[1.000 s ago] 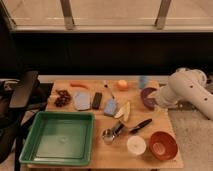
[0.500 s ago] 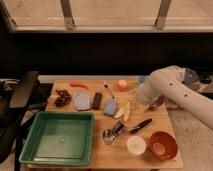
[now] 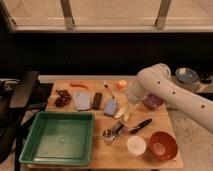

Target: Place pepper in metal cup

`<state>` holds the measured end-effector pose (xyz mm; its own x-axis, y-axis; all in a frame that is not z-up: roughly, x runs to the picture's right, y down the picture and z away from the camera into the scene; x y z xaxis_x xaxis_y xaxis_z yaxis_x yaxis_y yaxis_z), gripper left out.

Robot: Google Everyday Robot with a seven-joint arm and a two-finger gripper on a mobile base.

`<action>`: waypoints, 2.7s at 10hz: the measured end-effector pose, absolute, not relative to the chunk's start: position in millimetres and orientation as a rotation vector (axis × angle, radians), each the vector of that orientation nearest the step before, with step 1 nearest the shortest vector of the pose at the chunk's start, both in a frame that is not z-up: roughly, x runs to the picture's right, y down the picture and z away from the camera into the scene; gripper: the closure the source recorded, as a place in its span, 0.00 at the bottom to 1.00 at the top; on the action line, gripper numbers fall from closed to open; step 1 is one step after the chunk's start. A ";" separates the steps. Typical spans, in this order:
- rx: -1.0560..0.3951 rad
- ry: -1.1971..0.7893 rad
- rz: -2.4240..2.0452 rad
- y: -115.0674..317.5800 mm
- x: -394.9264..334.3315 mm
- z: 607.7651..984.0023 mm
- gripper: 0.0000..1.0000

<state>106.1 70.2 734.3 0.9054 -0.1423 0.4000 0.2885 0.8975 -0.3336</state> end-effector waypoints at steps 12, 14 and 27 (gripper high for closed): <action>-0.379 -0.450 -0.401 -6.5 -3.0 823.3 0.34; -0.377 -0.468 -0.427 -24.5 -37.7 847.2 0.34; -0.269 -0.449 -0.410 -43.3 -82.1 875.7 0.34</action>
